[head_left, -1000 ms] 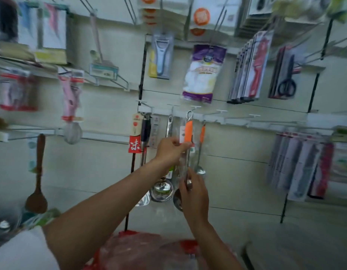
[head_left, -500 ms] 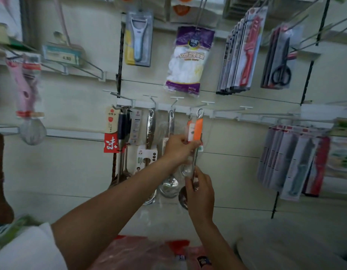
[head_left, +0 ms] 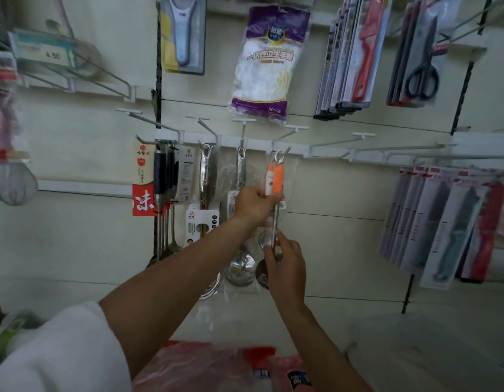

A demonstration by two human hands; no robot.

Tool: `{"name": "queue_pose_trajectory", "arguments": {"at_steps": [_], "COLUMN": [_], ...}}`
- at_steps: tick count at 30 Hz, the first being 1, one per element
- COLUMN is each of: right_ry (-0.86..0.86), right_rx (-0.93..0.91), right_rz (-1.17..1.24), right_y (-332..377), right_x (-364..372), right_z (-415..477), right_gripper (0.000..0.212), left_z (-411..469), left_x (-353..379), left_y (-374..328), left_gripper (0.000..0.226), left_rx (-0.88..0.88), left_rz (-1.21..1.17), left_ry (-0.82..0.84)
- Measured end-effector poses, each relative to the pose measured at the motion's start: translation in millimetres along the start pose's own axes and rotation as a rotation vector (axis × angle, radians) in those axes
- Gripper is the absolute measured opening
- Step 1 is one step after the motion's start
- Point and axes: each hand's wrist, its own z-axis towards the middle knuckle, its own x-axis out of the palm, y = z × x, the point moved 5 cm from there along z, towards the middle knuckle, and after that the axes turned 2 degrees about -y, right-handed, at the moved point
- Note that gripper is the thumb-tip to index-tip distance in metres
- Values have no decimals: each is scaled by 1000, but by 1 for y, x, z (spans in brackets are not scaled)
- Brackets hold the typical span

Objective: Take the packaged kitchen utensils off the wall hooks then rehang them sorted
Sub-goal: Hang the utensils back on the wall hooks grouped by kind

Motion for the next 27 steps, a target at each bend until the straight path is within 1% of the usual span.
{"name": "queue_pose_trajectory", "arguments": {"at_steps": [6, 10, 13, 15, 18, 22, 24, 25, 27], "right_ry": [32, 76, 121, 157, 210, 185, 161, 148, 121], "right_rx": [10, 30, 56, 61, 53, 61, 65, 52, 8], "right_rz": [-12, -12, -6, -7, -25, -92, -125, -143, -170], "right_y": [-21, -35, -43, -45, -46, -43, -35, -29, -15], "right_x": [26, 40, 47, 50, 50, 46, 43, 40, 34], "right_z": [35, 56, 65, 66, 58, 47, 40, 35, 26], "right_gripper": [38, 39, 40, 43, 50, 59, 59, 58, 58], "left_z": [47, 76, 89, 91, 87, 54, 30, 17, -9], "left_x": [12, 21, 25, 25, 23, 20, 12, 5, -19], "left_y": [16, 24, 27, 29, 34, 32, 30, 28, 20], "left_gripper": [16, 24, 23, 23, 28, 30, 38, 41, 46], "left_rx": [-21, -38, -38, -39, -43, -12, -2, 24, 141], "left_rz": [60, 115, 149, 170, 163, 106, 72, 102, 266], "left_ry": [-90, -139, -171, -193, -216, -136, -67, -31, 31]}}
